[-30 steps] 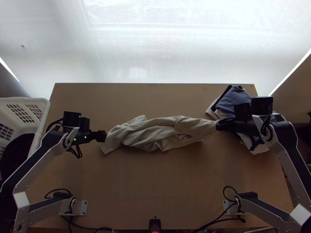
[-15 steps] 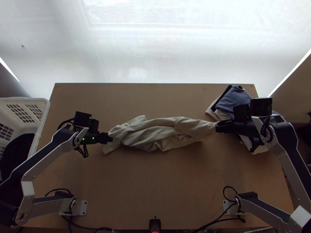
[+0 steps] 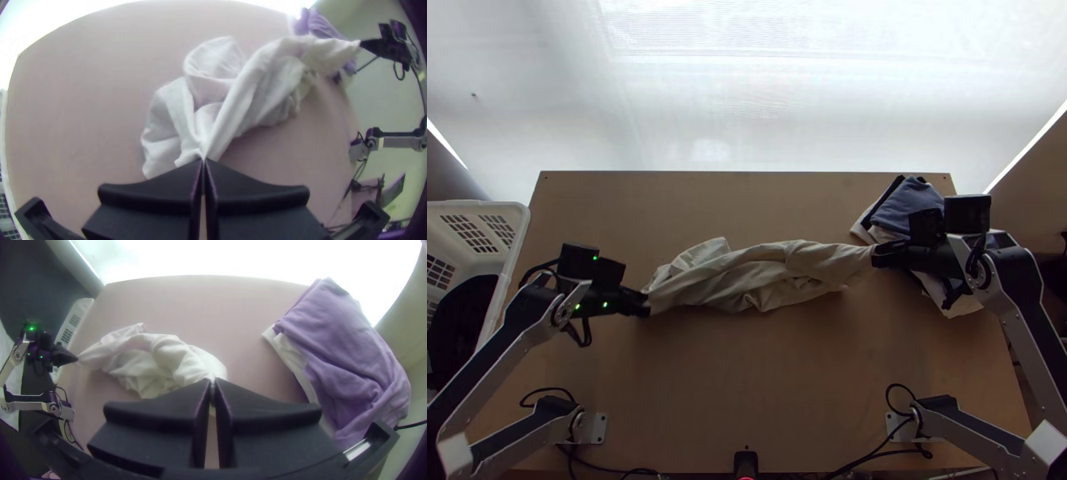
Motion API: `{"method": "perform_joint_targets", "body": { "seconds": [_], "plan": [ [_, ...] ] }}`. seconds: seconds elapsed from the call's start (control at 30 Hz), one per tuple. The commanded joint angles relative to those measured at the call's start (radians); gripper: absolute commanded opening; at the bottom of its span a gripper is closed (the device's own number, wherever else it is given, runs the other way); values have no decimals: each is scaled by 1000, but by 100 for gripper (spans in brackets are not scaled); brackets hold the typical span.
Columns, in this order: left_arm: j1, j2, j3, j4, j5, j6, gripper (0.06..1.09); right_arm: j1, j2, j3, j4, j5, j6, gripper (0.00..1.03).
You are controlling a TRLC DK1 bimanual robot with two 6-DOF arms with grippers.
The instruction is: Fold the t-shirt
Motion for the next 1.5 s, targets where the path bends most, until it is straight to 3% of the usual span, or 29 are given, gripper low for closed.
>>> {"method": "perform_joint_targets", "body": {
  "seconds": [0.0, 0.17, 0.33, 0.37, 0.4, 0.47, 0.77, 1.07, 1.27, 1.37, 1.47],
  "plan": [
    [-57, -136, 28, -263, 105, 98, 10, 3, 28, 22, 0, 2, 1, 3],
    [-102, -175, -17, -312, 138, 135, 10, 12, 42, 33, 0, 1, 7, 3],
    [-148, -93, -110, -167, 117, 75, 11, 35, 47, 53, 0, 1, 24, 3],
    [-148, -70, -116, -133, 117, 46, 22, 37, 47, 56, 0, 1, 27, 3],
    [-148, -50, -113, -128, 118, 39, 47, 40, 48, 60, 0, 1, 29, 3],
    [-148, -18, -107, -110, 118, 37, 107, 45, 48, 69, 0, 2, 30, 3],
    [-69, -49, -35, -105, 117, -6, 104, 69, 48, 77, 2, 2, 49, 3],
    [-66, 37, -55, -249, 74, 28, 104, 86, 54, 94, 8, 2, 58, 3],
    [-108, 95, -73, -196, 46, 23, 103, 91, 57, 106, 10, 2, 62, 3],
    [-123, 103, -69, -177, 48, 13, 94, 92, 59, 106, 10, 2, 62, 3],
    [-158, 112, -69, -139, 48, -1, 94, 94, 61, 105, 13, 2, 64, 3]
  ]
}}
